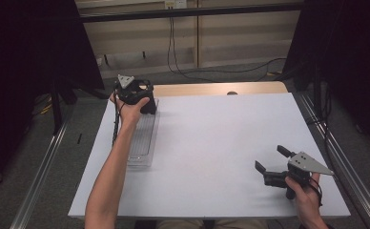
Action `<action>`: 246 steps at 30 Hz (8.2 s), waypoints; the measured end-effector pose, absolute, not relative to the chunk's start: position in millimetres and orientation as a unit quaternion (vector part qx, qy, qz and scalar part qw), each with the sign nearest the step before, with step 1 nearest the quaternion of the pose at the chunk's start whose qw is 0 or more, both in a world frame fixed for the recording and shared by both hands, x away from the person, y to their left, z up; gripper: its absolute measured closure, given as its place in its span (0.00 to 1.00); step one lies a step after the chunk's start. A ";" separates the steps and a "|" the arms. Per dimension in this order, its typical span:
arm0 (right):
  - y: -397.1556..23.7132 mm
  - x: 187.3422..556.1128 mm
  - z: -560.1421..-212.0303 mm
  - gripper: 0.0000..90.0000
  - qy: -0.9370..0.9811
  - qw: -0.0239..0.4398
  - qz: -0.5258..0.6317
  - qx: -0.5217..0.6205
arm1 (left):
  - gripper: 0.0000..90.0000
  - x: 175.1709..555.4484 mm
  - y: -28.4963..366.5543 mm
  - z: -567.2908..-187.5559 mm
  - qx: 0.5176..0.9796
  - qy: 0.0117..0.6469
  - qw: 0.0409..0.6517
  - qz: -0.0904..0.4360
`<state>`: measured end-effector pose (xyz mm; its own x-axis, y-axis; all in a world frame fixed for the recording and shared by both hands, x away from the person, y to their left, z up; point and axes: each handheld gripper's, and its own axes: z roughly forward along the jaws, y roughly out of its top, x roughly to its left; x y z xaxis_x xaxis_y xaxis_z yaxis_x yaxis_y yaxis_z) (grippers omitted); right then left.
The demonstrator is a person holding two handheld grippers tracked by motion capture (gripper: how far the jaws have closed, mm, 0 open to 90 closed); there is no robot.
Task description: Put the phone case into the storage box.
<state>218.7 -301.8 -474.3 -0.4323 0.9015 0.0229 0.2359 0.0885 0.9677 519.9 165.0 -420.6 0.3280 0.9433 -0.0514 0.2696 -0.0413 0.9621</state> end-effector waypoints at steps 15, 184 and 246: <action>-301.3 217.9 -474.2 0.01 0.669 0.314 0.524 0.424 | 0.11 525.7 158.9 -418.1 0.643 0.460 0.507 0.344; -303.8 216.3 -471.4 0.00 0.656 0.325 0.526 0.433 | 0.02 372.8 206.4 -396.5 0.653 0.362 0.607 0.272; -313.2 197.2 -470.6 0.00 0.648 0.348 0.515 0.440 | 0.03 243.8 247.0 -458.8 0.663 0.387 0.571 0.292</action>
<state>197.2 -313.2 -470.6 -0.3707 0.9288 0.0009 0.2113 0.0834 0.9738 243.8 247.0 -458.8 0.5302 0.8461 -0.0548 0.1800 -0.0491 0.9824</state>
